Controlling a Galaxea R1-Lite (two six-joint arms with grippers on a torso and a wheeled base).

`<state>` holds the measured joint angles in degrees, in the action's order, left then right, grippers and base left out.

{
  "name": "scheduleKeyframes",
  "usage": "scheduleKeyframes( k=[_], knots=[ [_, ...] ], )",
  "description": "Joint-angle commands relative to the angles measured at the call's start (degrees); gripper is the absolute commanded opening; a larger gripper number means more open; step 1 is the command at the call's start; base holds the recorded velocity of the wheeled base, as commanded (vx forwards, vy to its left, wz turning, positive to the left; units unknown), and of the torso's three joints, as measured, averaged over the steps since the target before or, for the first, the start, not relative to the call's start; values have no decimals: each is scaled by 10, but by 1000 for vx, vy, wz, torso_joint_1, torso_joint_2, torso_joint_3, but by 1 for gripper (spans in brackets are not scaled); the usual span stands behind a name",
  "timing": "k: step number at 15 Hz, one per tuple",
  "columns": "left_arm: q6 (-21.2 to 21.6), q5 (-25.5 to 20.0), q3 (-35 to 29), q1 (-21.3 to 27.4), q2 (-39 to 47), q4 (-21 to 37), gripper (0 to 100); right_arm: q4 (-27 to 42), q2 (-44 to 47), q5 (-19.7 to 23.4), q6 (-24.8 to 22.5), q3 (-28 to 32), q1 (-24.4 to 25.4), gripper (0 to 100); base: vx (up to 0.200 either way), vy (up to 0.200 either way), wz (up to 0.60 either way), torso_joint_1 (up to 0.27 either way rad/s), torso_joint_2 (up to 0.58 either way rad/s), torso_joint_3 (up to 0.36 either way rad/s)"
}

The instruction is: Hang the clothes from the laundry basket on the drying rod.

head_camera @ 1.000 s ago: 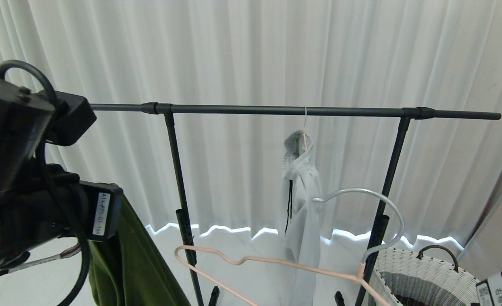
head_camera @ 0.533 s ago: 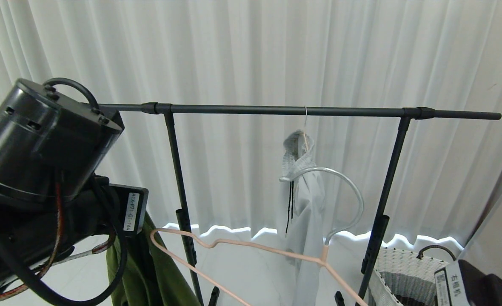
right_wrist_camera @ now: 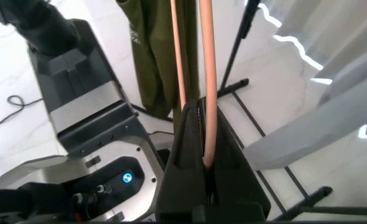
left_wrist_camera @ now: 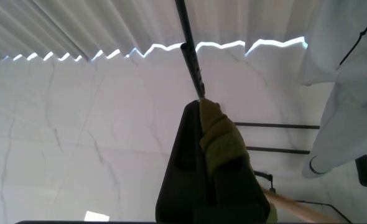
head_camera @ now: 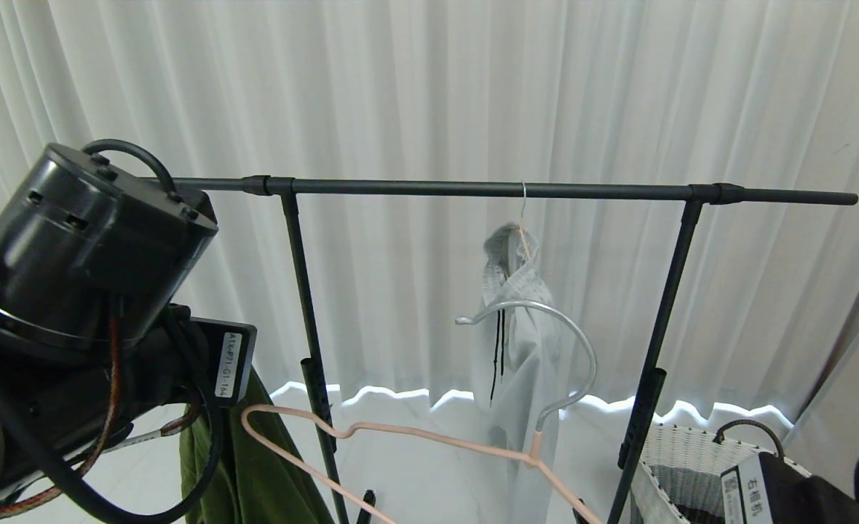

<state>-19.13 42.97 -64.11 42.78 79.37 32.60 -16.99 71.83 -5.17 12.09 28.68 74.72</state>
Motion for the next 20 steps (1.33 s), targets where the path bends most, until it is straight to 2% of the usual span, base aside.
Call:
scheduleKeyframes(
  k=[1, 7, 13, 18, 20],
  knots=[
    [0, 4, 0, 0, 0, 0, 0, -2, -8, 5, -1, 0, 2, 0, 0, 0, 0, 0, 0, 0],
    [0, 17, -1, 2, -1, 0, 0, -21, 18, 7, 0, 0, -1, 0, 0, 0, 0, 0, 0, 0],
    [0, 20, -2, 29, -4, 0, 0, -145, 106, -2, 0, 0, -25, 0, 0, 0, 0, 0, 0, 0],
    [-1, 28, -3, 68, -8, 0, 0, -167, 145, -2, 5, 1, -25, 0, 0, 0, 0, 0, 0, 0],
    [-19, 28, -3, 84, -14, 0, 0, -186, 165, -2, 16, 1, -24, 0, 0, 0, 0, 0, 0, 0]
  ],
)
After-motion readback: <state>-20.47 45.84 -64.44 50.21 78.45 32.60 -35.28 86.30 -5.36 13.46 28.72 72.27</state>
